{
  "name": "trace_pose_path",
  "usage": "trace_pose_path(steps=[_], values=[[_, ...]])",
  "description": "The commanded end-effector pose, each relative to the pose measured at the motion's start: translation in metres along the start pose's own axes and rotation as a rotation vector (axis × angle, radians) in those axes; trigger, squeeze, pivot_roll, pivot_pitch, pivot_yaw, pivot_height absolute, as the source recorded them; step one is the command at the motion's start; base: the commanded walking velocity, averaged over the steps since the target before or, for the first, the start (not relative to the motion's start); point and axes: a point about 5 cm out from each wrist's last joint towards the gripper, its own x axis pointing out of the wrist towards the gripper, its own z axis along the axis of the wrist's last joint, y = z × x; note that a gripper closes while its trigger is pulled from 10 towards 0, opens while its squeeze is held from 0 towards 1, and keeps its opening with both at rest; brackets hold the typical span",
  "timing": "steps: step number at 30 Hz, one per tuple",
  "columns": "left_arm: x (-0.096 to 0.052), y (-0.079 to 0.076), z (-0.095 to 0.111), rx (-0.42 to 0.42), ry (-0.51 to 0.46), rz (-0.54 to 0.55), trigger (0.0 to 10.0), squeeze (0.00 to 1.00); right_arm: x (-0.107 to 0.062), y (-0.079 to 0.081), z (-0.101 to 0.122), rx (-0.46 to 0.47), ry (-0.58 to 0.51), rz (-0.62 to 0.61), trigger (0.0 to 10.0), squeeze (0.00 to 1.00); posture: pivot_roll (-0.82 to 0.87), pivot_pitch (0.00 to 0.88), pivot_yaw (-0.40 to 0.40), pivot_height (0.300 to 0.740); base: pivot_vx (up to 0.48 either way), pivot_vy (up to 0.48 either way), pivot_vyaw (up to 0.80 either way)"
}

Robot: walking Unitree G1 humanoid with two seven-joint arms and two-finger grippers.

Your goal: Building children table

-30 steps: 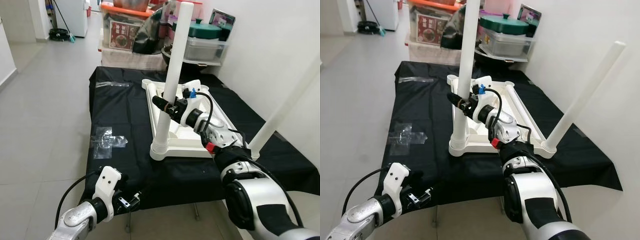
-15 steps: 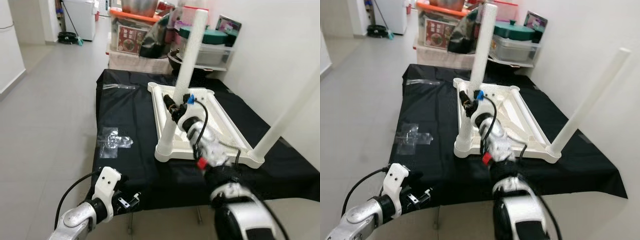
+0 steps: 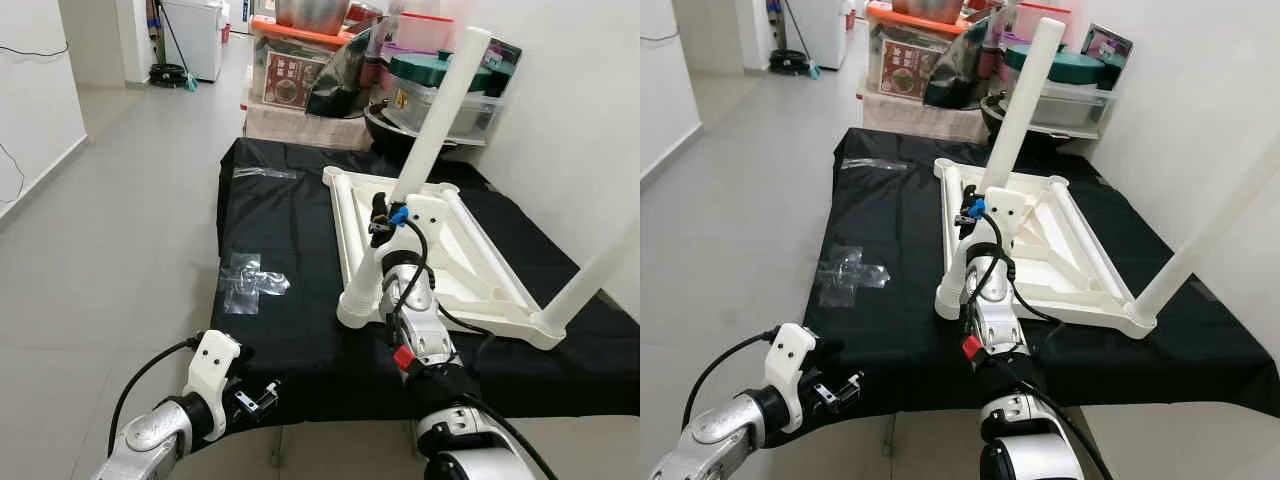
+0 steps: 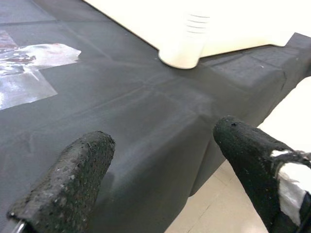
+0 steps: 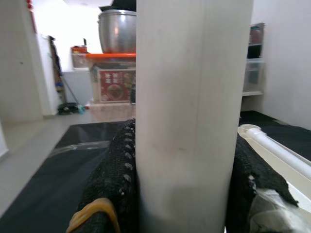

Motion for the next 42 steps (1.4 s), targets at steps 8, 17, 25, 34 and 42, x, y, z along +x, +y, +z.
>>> trace_pose_path(steps=[8,17,25,34,42], values=[[0.003,-0.002,0.000,-0.012,-0.008,0.000,10.0,0.00,-0.015,-0.012,-0.033,-0.089,0.168,-0.101,0.0,0.00,0.05,0.000,-0.170,0.740,0.000,0.000,0.00],[0.003,-0.002,0.000,-0.011,-0.008,0.003,10.0,0.00,-0.021,-0.009,-0.031,-0.079,0.169,-0.111,0.0,0.00,0.05,0.000,-0.167,0.740,0.000,0.000,0.00],[0.002,-0.001,-0.001,-0.008,-0.004,0.004,10.0,0.00,-0.023,-0.010,-0.031,-0.068,0.174,-0.106,0.0,0.00,0.05,0.000,-0.163,0.740,0.000,0.000,0.00],[0.001,0.001,0.000,0.002,0.001,0.007,10.0,0.00,-0.026,-0.007,-0.026,-0.067,0.129,-0.059,0.0,0.00,0.05,0.000,-0.155,0.740,0.000,0.000,0.00],[0.003,0.002,0.000,0.008,0.001,0.009,10.0,0.00,-0.027,-0.005,-0.012,-0.060,0.046,-0.021,0.0,0.00,0.05,0.000,-0.151,0.740,0.000,0.000,0.00]])
